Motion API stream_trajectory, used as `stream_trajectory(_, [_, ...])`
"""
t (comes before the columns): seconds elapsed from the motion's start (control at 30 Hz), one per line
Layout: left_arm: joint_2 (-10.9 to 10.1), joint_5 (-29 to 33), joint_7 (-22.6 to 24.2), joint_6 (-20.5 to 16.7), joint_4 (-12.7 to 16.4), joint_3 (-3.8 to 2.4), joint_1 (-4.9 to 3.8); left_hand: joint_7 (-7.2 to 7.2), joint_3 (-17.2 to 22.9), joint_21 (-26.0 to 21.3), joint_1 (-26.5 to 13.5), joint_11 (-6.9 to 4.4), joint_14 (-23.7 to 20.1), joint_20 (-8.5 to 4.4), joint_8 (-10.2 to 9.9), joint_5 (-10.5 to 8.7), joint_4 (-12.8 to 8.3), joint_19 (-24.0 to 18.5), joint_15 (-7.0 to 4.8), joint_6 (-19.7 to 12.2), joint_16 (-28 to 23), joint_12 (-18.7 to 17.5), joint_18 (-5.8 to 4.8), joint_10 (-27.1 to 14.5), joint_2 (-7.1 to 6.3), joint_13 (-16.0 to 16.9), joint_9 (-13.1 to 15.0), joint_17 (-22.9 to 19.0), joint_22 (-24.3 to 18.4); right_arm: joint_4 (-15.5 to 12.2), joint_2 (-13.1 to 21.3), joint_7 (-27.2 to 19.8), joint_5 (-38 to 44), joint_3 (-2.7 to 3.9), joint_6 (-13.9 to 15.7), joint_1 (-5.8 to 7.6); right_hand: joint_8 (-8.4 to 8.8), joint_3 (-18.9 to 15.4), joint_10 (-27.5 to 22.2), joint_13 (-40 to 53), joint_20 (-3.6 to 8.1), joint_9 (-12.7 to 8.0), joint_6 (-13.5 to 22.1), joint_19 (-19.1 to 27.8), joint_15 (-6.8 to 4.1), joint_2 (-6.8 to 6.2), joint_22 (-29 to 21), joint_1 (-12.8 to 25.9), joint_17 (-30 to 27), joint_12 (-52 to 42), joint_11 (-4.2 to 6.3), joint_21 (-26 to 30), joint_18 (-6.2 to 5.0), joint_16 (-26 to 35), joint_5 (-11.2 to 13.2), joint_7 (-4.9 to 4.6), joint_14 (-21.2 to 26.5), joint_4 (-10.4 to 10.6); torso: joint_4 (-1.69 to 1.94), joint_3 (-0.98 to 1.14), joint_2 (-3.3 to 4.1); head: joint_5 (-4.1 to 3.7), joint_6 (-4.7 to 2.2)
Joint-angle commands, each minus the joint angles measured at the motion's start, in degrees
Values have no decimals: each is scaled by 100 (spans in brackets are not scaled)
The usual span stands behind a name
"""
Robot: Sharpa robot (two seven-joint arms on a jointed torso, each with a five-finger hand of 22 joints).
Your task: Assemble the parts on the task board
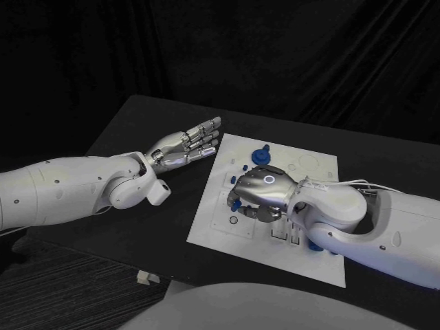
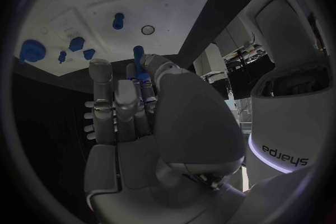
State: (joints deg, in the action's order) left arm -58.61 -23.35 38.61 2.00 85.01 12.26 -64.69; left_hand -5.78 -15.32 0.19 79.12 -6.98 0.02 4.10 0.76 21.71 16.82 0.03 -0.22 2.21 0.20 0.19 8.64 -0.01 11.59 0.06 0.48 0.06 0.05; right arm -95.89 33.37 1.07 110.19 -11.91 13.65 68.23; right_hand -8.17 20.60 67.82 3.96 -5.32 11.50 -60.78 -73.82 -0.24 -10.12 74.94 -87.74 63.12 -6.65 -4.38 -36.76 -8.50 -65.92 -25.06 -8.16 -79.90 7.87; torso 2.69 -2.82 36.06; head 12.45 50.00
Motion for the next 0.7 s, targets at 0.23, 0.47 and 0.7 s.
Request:
stream_trajectory(0.23, [18, 114, 412, 146, -1, -5, 20, 230, -3, -19, 68, 137, -2, 93, -17, 132, -11, -3, 114, 75, -20, -19, -68, 1, 87, -6, 12, -6, -5, 68, -98, 22, 325, 4, -362, -103, 36, 32, 11, 1, -24, -5, 31, 43, 36, -36, 411, 29, -9, 22, -41, -30, 23, 14, 30, -1, 34, -8, -2, 0, 1, -36, 0])
stream_trajectory(0.47, [18, 114, 348, 268, -2, -5, 23, 361, 5, -19, 108, 239, -2, 245, -11, 182, -9, -3, 234, 123, -20, -19, -24, 1, 110, -6, 19, -6, -5, 56, -102, 47, 358, 4, -406, -199, 42, 46, 35, 8, -28, -3, 24, 45, 36, -32, 415, 43, -13, 19, -36, -63, 26, 14, 61, 1, 38, -17, -1, -1, 0, -15, 0])
stream_trajectory(0.7, [25, 114, 311, 342, -7, -5, 26, 470, 12, -19, 154, 329, -2, 300, 5, 244, -14, -3, 286, 213, -20, -19, -15, 1, 107, -6, 34, -6, -5, 21, -81, 75, 365, 4, -340, -264, 41, 62, 58, 14, -29, 3, 4, 52, 31, -33, 416, 42, -10, 19, -29, -83, 24, 7, 94, 8, 39, -42, -3, 0, 1, -17, 0])
